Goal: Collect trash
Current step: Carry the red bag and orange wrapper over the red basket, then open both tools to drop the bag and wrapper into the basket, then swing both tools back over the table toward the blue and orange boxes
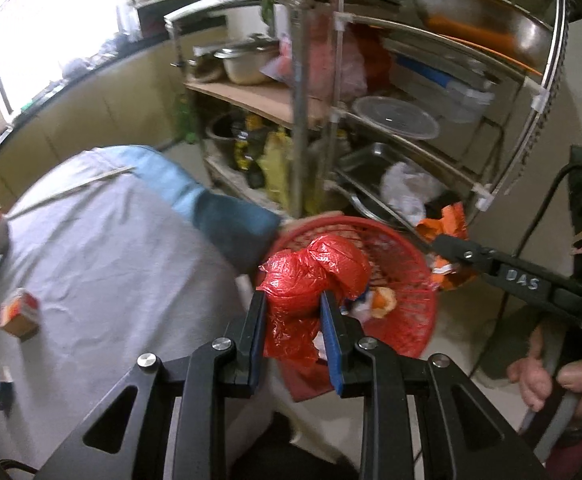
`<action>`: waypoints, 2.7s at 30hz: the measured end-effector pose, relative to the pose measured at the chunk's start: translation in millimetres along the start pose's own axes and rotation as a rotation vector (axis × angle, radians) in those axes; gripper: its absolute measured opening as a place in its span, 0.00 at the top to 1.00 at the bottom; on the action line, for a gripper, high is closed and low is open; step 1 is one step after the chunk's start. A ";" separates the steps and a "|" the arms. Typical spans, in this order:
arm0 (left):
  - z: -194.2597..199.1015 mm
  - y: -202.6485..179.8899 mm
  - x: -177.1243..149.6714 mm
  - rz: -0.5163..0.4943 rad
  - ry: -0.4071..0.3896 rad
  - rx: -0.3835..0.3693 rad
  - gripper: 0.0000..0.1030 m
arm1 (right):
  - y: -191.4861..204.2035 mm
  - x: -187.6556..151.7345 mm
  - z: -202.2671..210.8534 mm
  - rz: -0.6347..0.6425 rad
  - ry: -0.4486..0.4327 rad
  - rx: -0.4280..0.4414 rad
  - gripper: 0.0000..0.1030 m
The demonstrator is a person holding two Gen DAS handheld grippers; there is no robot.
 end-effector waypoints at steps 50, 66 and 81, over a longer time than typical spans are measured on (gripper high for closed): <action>201.2 298.8 -203.8 0.696 -0.148 0.601 0.44 | 349.4 -118.5 -15.6 0.579 0.151 0.464 0.30; 205.4 307.7 -216.1 0.729 -0.148 0.622 0.44 | 354.3 -139.6 -21.3 0.612 0.207 0.461 0.30; 196.9 315.8 -226.8 0.748 -0.115 0.622 0.44 | 354.9 -150.6 -31.7 0.615 0.252 0.458 0.30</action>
Point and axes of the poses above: each gripper's, at about its wrist camera, not at the fingertips, and z roughly against the way its jaws point, y to its left, x to its top, the point moved 2 cm from there along -z, roughly the way its jaws point, and after that the axes turned 3 degrees about z, right-handed, at the moved point
